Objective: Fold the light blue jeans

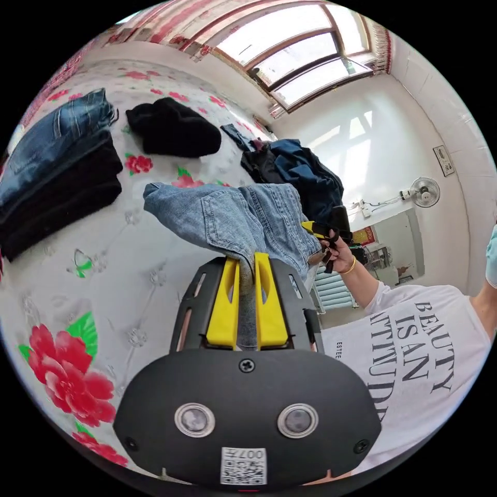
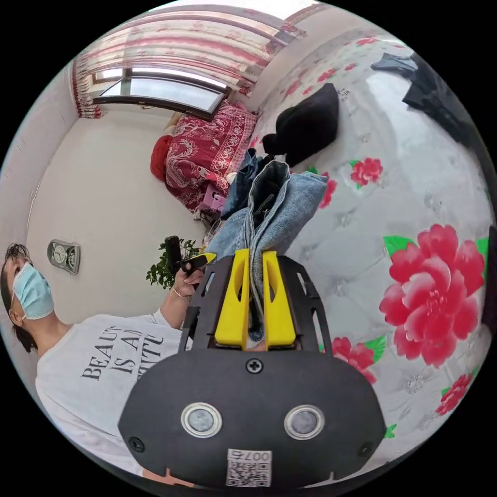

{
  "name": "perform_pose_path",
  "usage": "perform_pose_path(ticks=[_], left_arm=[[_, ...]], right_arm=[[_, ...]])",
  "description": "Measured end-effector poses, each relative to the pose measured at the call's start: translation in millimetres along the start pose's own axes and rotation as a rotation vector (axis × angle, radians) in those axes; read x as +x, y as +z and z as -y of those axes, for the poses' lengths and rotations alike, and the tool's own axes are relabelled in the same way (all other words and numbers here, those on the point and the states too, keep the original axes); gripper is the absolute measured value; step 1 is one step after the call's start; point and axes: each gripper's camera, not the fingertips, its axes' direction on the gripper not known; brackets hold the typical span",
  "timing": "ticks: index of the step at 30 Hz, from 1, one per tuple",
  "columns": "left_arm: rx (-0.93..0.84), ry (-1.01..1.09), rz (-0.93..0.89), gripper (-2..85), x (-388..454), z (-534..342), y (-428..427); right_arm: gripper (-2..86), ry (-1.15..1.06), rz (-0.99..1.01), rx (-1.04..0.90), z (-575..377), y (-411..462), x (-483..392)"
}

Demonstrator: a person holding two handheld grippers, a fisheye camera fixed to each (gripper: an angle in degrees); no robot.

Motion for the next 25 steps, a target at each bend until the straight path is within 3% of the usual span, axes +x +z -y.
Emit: perform_pose_path(ticks=[6,8,11,14,16,18,22,25], left_arm=[[0.208,0.04,0.157,5.3,-56.2,99.1,-120.8],[0.271,-0.013,0.256,6.0,-79.1,116.8,-156.2],[0.368,-0.11,0.54,8.7,-116.7,120.1,-177.8],[0.289,-0.218,0.788,8.9,-154.3,95.0,-130.2],[0.193,-0.188,0.787,8.0,-173.9,53.7,-54.0],[0.104,-0.202,0.764,7.7,-182.4,18.0,8.3],[-0.097,-0.188,0.729,6.6,-162.4,-51.9,137.0],[-0.233,-0.106,0.767,5.7,-133.3,-80.6,206.5]], right_arm=[[3.6,-0.188,0.159,0.048,178.3,74.1,-85.6],[4.1,-0.24,0.184,0.041,227.7,118.6,-115.8],[4.8,-0.304,0.128,0.029,281.8,200.3,-142.0],[5.9,-0.316,-0.01,-0.011,275.9,269.8,-123.0],[6.6,-0.323,-0.051,-0.051,242.9,295.4,-93.2],[7.3,-0.307,-0.249,-0.116,181.6,307.4,-38.1],[8.1,-0.209,-0.655,-0.145,89.4,255.1,48.2],[9.2,-0.106,-1.042,0.021,40.0,165.1,76.5]])
